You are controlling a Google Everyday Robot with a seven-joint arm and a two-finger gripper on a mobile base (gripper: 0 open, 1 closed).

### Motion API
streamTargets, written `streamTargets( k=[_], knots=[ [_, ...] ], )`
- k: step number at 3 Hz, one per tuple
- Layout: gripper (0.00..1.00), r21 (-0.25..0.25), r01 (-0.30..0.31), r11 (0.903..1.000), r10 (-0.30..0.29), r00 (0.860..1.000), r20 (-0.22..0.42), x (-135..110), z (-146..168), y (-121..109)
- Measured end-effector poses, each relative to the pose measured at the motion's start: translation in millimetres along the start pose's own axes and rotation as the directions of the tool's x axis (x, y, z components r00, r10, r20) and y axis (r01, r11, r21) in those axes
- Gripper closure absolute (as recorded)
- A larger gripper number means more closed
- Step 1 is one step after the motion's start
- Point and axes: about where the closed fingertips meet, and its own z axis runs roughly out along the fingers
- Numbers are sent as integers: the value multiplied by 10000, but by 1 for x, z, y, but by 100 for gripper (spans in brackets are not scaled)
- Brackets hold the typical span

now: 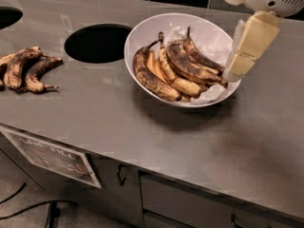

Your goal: Pick banana from white bowl

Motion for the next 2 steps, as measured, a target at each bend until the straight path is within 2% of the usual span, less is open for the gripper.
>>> streamTargets(
  k=[1,2],
  knots=[
    [0,24,-189,9998,189,9998,10,-3,0,-2],
    [0,-81,-839,9964,839,9965,-69,-17,18,-13]
  ],
)
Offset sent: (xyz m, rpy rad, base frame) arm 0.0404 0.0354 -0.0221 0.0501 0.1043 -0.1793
